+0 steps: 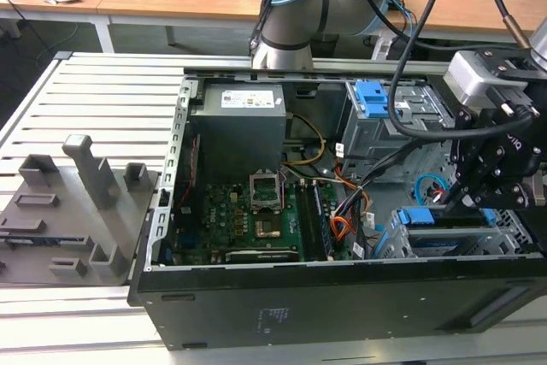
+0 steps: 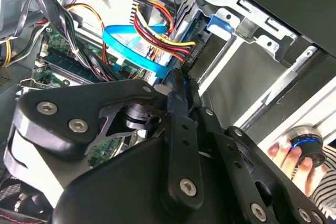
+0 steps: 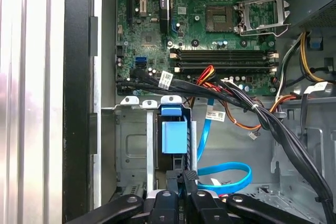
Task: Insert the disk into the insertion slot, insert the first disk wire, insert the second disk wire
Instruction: 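Insert the second disk wire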
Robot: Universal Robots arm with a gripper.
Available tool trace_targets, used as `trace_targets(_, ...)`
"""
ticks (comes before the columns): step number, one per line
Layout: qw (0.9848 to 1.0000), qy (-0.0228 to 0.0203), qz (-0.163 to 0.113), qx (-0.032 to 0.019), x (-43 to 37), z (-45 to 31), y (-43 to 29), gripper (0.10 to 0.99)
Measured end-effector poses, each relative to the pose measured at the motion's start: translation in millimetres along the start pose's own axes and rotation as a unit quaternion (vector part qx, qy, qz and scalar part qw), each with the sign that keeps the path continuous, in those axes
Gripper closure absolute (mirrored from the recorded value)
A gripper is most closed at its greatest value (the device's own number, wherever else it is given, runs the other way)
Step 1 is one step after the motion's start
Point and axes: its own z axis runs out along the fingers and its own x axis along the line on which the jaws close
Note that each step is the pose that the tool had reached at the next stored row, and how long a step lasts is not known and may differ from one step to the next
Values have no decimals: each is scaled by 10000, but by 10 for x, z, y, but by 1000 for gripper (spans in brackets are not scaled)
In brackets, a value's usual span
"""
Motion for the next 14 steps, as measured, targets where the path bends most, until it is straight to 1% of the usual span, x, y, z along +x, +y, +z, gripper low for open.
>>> trace_targets(2,10000,3,0,0,0,-3,0,925)
trace_targets(4,10000,42,2,1,-3,-4,0,925)
trace_targets(6,10000,57,3,1,-14,0,0,925)
trace_targets(10,10000,92,6,1,-76,7,0,925)
trace_targets(12,9999,168,11,2,-79,11,0,925)
trace_targets(13,9997,261,17,3,-81,12,0,925)
trace_targets(14,9995,300,20,4,-83,13,-1,925)
